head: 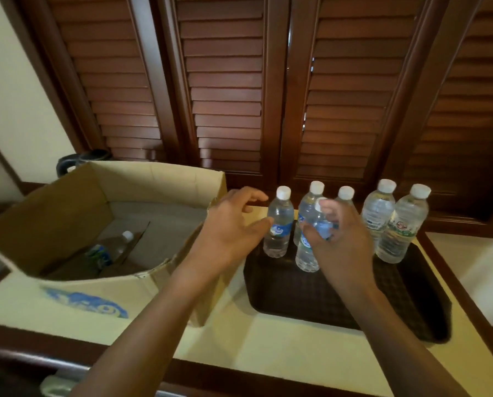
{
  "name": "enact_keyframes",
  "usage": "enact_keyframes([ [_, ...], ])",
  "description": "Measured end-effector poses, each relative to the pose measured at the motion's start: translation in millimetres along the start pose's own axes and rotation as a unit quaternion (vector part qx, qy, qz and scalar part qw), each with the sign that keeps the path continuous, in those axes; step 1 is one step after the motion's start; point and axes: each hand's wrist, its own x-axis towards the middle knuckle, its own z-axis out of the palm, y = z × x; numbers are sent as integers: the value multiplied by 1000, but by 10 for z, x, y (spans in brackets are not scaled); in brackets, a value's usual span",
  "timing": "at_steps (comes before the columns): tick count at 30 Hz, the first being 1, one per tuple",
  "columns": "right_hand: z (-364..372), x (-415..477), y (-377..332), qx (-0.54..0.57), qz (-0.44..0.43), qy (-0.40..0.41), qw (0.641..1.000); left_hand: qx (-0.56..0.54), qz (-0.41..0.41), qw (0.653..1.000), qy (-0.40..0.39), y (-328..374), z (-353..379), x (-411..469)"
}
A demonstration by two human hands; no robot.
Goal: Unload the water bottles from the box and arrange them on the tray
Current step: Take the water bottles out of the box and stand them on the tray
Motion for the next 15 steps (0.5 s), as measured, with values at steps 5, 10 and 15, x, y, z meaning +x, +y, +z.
enact_keyframes([
  [5,135,83,-824,83,-114,-63,988,-21,31,998,44,76,-1093,-217],
  [10,761,208,-1550,63,-218,-204,952,124,-54,990,37,-743,-1840,136],
  [15,1664,408,-1997,-151,-260,-439,847,316,-162,920,-164,-1897,-2143,648],
])
